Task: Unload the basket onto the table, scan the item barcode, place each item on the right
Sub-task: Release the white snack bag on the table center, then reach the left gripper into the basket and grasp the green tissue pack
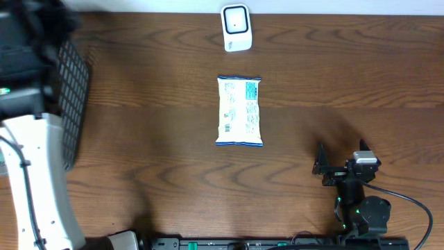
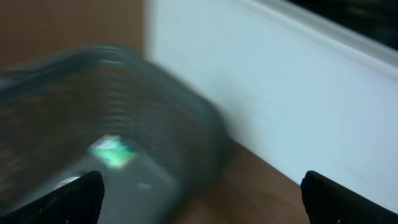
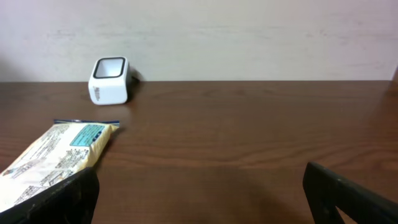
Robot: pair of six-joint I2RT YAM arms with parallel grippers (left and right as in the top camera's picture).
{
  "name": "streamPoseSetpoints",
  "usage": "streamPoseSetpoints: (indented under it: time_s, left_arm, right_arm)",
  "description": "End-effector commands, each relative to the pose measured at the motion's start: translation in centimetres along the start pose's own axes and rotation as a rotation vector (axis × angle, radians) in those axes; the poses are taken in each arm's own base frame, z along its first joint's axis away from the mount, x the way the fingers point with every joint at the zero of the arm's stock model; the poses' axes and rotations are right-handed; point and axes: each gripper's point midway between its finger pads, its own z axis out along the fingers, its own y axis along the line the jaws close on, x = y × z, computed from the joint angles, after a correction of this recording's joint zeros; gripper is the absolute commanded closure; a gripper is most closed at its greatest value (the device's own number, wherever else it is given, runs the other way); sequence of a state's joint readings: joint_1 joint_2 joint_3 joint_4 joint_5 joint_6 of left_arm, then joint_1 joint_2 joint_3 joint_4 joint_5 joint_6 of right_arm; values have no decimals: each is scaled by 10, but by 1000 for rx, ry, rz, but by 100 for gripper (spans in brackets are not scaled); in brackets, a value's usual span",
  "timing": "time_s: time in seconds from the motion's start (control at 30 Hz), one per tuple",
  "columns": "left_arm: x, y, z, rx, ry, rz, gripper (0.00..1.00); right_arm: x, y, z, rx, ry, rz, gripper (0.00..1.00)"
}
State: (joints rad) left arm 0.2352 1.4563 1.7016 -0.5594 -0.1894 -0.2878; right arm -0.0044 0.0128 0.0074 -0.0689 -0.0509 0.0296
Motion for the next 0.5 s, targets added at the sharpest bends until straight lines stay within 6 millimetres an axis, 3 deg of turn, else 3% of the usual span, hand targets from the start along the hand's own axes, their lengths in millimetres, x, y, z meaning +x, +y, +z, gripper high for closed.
streamPoseSetpoints:
  time_s: [0.0,0.1,0.2,0.33,0.47]
  left_arm:
    - [-13,90,22,-269,-21,-49,0]
    - [0,141,35,-402,38,-69,0]
    - [41,206,53,-574,213,-28,0]
    - [86,246,72,-627,449,199,0]
    - [121,260,83,-631,576,258,3]
  right_arm:
    - [1,-3,0,12,1,0,1]
    - [1,-3,0,12,1,0,1]
    - [1,-3,0,12,2,0,1]
    - [1,-3,0,12,1,0,1]
    - [1,-3,0,12,1,0,1]
